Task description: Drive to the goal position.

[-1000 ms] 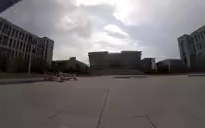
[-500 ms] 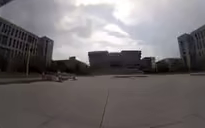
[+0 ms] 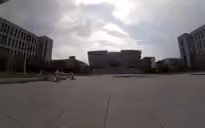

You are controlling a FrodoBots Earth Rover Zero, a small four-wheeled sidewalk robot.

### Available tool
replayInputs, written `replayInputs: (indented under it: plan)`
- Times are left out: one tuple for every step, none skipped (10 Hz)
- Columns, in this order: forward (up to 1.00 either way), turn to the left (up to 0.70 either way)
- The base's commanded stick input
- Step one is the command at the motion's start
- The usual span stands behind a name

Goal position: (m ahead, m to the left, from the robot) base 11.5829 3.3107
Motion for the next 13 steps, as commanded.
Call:
replayInputs:
  plan:
    - [0.7, 0.0]
    - [0.7, 0.0]
    - [0.7, 0.0]
    - [0.7, 0.0]
    - [0.7, 0.0]
    - [0.7, 0.0]
    - [0.7, 0.0]
    - [0.7, 0.0]
    - [0.7, 0.0]
    - [0.7, 0.0]
    - [0.7, 0.0]
    - [0.7, 0.0]
    - [0.7, 0.0]
